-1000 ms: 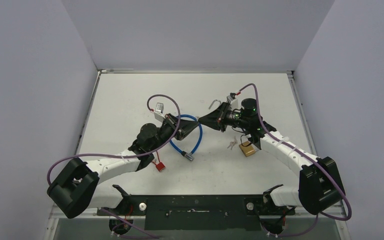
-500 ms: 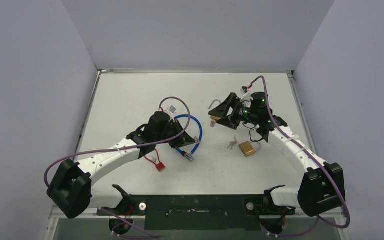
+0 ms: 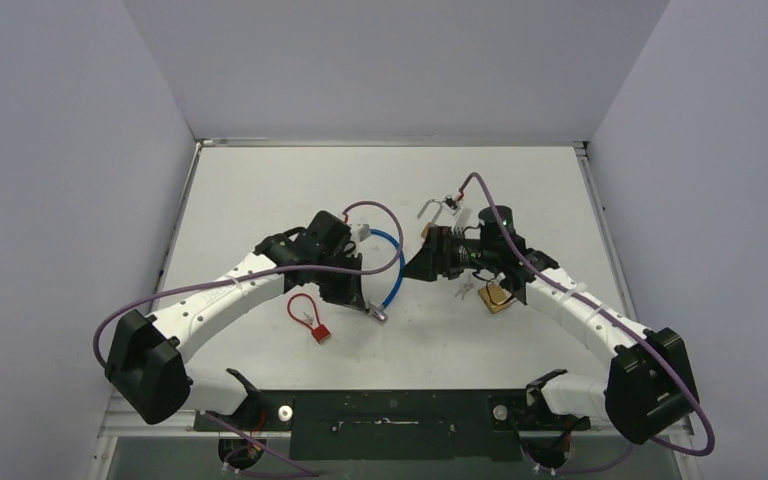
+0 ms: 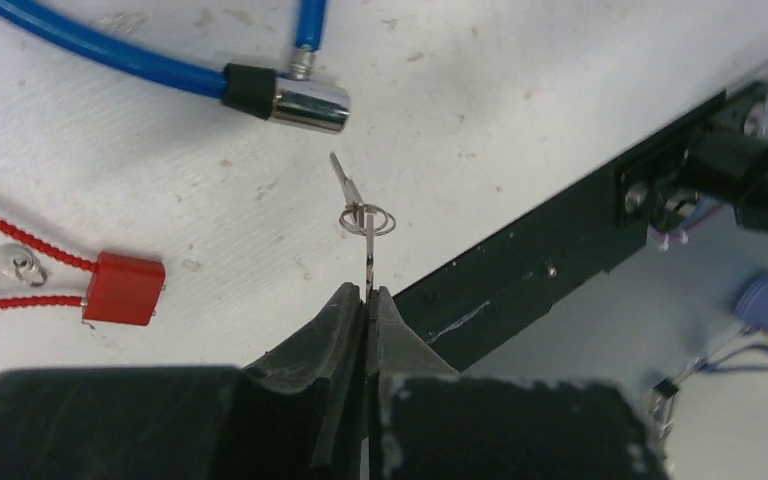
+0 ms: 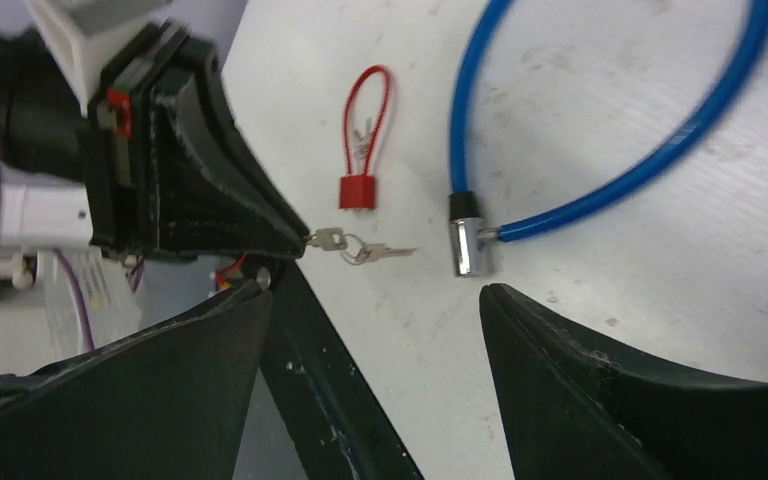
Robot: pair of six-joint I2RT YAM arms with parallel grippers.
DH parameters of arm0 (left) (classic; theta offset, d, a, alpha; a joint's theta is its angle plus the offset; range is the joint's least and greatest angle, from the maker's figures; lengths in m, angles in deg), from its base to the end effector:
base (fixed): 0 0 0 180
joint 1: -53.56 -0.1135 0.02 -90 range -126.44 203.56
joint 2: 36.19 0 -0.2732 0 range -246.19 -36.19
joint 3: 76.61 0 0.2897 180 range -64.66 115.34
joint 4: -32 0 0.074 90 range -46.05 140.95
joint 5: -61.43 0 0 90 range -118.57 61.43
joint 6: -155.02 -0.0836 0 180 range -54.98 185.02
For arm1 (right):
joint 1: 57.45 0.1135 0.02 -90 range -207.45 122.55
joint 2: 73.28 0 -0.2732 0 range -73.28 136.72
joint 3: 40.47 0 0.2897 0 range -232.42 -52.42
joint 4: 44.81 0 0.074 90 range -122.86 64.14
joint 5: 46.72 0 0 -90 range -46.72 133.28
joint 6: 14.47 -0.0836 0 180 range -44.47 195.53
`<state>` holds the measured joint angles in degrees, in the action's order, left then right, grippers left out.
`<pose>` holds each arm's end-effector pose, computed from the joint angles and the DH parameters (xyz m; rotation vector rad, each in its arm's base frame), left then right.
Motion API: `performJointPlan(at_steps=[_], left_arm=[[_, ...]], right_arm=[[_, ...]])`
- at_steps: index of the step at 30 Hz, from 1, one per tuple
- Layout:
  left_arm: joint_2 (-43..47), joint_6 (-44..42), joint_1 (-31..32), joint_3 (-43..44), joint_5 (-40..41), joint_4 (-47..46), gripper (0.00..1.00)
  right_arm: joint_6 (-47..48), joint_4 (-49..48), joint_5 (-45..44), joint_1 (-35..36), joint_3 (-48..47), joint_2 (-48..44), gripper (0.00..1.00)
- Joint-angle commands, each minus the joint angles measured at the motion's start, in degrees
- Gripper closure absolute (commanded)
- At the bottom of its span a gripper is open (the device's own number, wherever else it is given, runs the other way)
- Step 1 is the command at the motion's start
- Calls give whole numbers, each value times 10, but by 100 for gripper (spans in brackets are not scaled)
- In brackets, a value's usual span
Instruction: Unlock with the key
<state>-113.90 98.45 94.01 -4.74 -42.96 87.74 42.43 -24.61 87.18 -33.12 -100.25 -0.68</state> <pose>0.2329 -0.2259 0.2147 0.2615 2.7969 -0.7106 0.2798 0.1902 0.2368 -0.3176 2.2735 1.3774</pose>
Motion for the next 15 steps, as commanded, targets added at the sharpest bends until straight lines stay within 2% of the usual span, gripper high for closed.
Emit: performJointPlan(at_steps=[1, 9, 15], left_arm=[[22, -132, 3, 54, -88, 11, 100], [65, -216, 3, 67, -244, -23, 100], [73, -244, 3, 81, -287, -14, 100]], right_arm=[[33, -183, 79, 45, 45, -62, 21], [0, -344, 189, 75, 103, -90, 20], [28, -316, 212, 91, 83, -117, 16]])
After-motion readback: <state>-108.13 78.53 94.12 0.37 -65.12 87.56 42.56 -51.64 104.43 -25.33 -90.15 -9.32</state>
